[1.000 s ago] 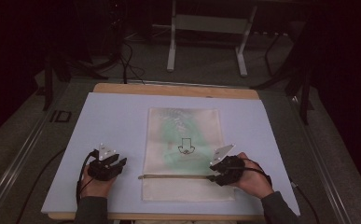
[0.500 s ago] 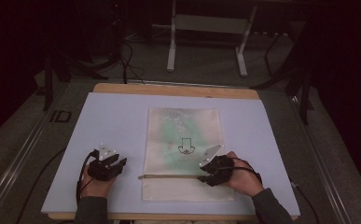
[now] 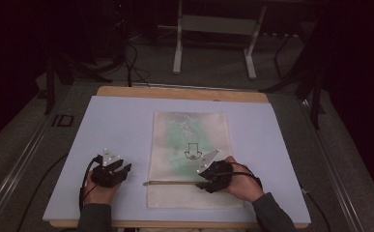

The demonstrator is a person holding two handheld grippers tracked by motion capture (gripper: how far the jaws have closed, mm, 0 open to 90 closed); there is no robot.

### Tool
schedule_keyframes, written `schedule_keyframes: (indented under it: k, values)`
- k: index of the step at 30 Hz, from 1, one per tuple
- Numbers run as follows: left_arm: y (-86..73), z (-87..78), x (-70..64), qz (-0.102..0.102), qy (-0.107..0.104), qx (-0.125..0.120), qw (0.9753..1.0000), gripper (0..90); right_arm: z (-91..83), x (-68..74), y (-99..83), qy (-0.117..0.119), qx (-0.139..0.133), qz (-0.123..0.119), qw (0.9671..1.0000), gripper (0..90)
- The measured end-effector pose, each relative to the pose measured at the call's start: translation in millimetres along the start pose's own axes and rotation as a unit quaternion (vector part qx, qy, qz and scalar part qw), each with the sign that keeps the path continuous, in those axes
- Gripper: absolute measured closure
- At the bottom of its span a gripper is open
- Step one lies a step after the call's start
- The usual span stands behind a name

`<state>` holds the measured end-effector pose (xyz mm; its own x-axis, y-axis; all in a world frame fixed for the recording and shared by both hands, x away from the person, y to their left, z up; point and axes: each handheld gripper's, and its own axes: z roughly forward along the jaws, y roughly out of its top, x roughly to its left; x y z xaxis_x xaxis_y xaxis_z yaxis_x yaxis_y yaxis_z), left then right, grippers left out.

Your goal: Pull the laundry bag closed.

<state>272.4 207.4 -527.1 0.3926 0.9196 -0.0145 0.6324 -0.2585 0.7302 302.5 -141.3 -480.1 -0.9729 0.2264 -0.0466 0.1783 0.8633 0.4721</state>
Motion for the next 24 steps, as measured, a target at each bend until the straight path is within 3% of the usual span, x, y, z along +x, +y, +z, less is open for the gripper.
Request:
schedule_keyframes:
  k: [24]
  values:
    - [0.4, 0.6, -1.9, 0.007, 0.002, 0.004, 1.0, 60.2, 22.3, 9.5, 32.3, 0.013, -0.001, -0.027, 0.9996, 59.7]
